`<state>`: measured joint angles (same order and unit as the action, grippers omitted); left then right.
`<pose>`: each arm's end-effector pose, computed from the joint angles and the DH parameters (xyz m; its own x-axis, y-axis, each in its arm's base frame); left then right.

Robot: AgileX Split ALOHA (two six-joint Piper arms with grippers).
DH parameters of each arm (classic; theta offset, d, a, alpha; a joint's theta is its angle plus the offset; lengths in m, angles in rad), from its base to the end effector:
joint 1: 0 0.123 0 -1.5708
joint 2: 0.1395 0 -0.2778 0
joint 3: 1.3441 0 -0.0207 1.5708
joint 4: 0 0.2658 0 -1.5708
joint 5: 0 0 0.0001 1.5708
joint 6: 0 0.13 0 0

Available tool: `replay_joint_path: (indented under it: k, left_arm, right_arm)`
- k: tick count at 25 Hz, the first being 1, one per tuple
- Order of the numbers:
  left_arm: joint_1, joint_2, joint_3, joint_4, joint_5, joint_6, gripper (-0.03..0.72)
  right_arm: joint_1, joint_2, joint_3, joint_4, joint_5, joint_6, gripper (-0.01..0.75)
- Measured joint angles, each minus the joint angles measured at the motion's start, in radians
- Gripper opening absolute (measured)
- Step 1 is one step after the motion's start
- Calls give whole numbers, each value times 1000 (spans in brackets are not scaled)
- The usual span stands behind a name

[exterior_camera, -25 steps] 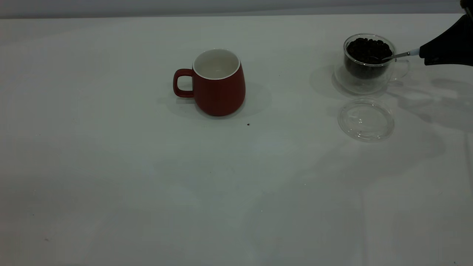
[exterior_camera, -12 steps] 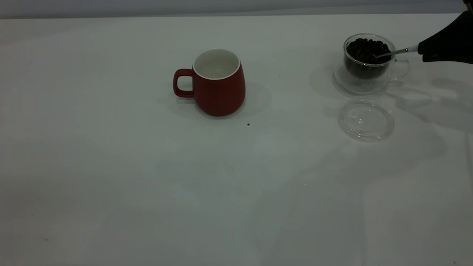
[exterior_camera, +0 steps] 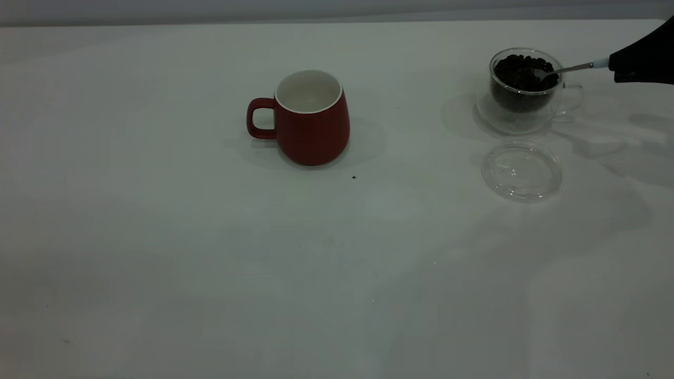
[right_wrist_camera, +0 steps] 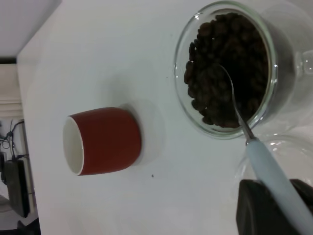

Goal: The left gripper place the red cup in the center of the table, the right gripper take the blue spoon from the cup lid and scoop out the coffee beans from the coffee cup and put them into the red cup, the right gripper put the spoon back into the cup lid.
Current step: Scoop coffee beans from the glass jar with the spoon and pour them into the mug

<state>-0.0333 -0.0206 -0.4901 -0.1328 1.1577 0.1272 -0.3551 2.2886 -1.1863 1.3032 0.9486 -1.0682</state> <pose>0.0412 -0.0172 0.2544 -0.5165 0.0903 -0.8515 0.1744 0.9847 -0.0014 0.3955 -0.0379 0.0109 -0.9124 0.3800 -0.1525 0.1258 0.6146 0.7788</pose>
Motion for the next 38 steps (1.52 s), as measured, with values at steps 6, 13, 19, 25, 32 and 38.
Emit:
replay_joint_path:
  k: [6, 13, 19, 25, 32, 38]
  left_arm:
    - [0, 0, 0, 0, 0, 0, 587]
    - [0, 0, 0, 0, 0, 0, 587]
    - [0, 0, 0, 0, 0, 0, 587]
    - [0, 0, 0, 0, 0, 0, 587]
    - [0, 0, 0, 0, 0, 0, 587]
    - [0, 0, 0, 0, 0, 0, 587]
  right_arm:
    - [-1, 0, 0, 4, 10, 3, 110]
    - [-25, 0, 0, 33, 55, 3, 110]
    - [-43, 1, 0, 41, 84, 3, 110]
    - [-55, 19, 0, 67, 123, 3, 110]
    - [-58, 23, 0, 81, 153, 3, 110]
    - [-56, 23, 0, 99, 186, 2, 110]
